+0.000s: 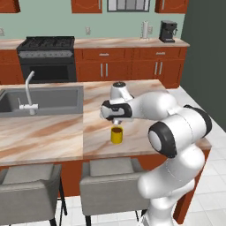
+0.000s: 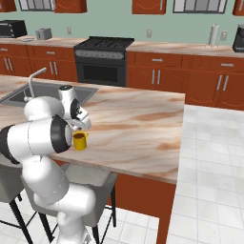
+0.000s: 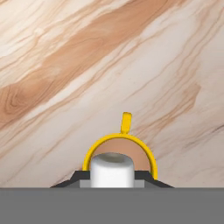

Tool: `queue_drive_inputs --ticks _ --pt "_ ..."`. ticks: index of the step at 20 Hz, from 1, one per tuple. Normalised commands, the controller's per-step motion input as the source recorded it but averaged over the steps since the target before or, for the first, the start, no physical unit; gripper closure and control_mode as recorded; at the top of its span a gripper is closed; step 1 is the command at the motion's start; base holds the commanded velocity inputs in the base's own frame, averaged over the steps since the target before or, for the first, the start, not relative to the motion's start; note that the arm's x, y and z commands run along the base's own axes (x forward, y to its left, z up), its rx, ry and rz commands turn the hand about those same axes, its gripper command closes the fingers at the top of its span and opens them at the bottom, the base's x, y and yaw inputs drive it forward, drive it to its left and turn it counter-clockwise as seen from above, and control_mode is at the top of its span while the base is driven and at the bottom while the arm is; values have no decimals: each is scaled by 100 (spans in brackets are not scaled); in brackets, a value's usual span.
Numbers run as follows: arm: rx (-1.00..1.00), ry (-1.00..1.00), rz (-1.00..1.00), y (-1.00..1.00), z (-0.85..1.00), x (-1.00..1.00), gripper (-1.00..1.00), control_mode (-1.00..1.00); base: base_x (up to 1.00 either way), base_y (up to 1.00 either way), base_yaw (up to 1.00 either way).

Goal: Pick up the marshmallow and place it in the cup of hot chocolate on the dining counter.

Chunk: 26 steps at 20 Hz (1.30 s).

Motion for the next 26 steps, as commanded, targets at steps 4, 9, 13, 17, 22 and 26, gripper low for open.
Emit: queue_drive_inputs --ticks 4,9,13,17,22,26 --pt "0 0 -4 0 0 -21 100 -100 0 0 0" --pt "0 1 -2 0 -5 9 100 -100 0 0 0" --pt "0 2 0 0 -12 2 100 -100 0 0 0" --pt "0 0 0 0 -8 0 100 -100 0 0 0" --pt "0 0 0 0 -3 0 100 -100 0 0 0" --pt "0 0 0 0 -4 0 100 -100 0 0 0"
